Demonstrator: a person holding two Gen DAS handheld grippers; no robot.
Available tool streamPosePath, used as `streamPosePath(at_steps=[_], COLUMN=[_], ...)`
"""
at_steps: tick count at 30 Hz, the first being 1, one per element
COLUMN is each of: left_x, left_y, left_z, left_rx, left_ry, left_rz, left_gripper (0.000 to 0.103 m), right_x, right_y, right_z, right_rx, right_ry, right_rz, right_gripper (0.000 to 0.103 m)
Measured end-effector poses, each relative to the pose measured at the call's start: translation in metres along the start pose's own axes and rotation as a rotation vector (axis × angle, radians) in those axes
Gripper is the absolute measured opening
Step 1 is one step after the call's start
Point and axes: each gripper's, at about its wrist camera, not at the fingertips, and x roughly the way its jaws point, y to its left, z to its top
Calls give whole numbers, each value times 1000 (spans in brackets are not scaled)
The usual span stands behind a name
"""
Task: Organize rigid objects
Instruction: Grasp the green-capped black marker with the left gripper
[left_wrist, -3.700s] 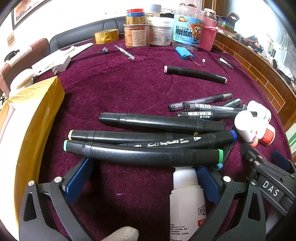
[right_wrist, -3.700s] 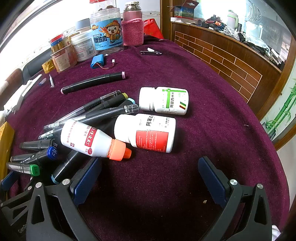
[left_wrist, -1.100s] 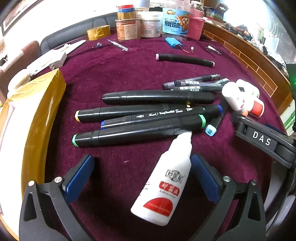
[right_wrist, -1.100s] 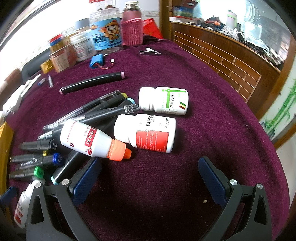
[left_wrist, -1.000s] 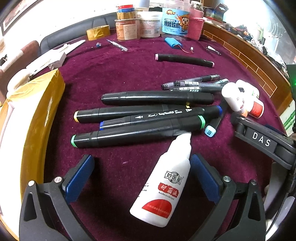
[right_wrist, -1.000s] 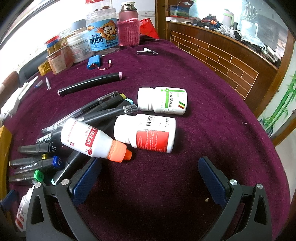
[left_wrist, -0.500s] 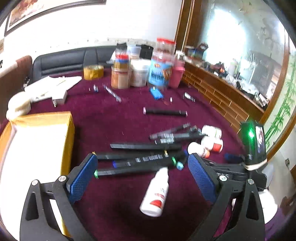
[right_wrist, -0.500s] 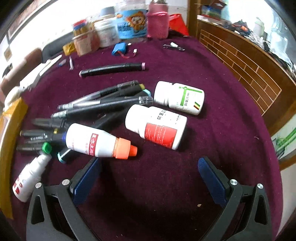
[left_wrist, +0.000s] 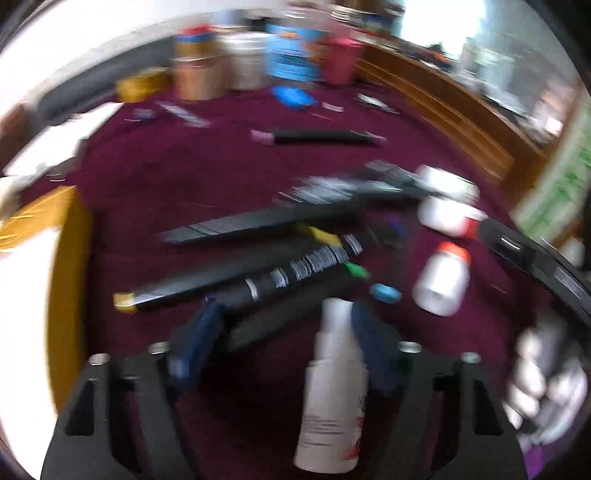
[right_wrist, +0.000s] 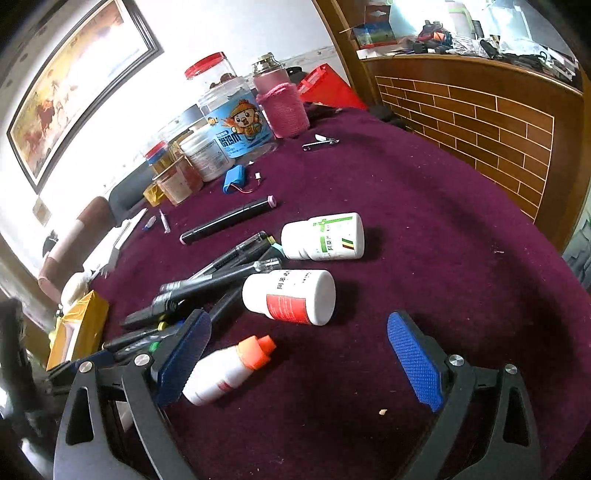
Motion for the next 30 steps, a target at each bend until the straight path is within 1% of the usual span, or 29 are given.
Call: streamPosePath(at_steps=[1, 3, 4, 6, 9, 14, 15, 18, 21, 23, 26, 30], left_x=[1, 3, 0, -10, -26, -32, -33, -34, -25, -22, -21, -13], left_y=[-7, -19, -25, -31, -23, -15, -15, -13, -6, -8, -11, -24], left_z=[-3, -11, -16, -20, -21, -22, -24, -29, -31, -36, -40, -42], left_rx=[16, 29, 46, 75, 64, 32, 35, 40, 17, 33, 37, 73], left_ry=[29, 78, 66, 26, -22, -25, -28, -47, -17, -4, 5, 18], left_rz=[-50, -126, -132, -122, -124, -164, -162, -111, -111, -95, -105, -67], left_gripper=[45, 45, 45, 45, 45, 45, 45, 45, 45, 45, 45, 45], right_x=[0, 1, 1, 1, 2, 3, 3, 3, 4, 4, 4, 4], right_y=[-1, -1, -1, 0, -1, 0, 0, 0, 0, -1, -1, -1], right_z=[0, 0, 0, 1, 0, 0, 0, 0, 0, 1, 1, 1], right_rx=[7, 11, 8, 4, 6, 5, 6, 8, 10, 12, 12, 12], right_ry=[4, 5, 5, 8, 17, 23, 23, 25, 29, 30, 32, 33], right_rz=[9, 19, 23, 28, 38, 41, 40, 36, 29, 28, 27, 26], right_gripper=[94, 94, 94, 94, 94, 94, 94, 94, 94, 94, 94, 94])
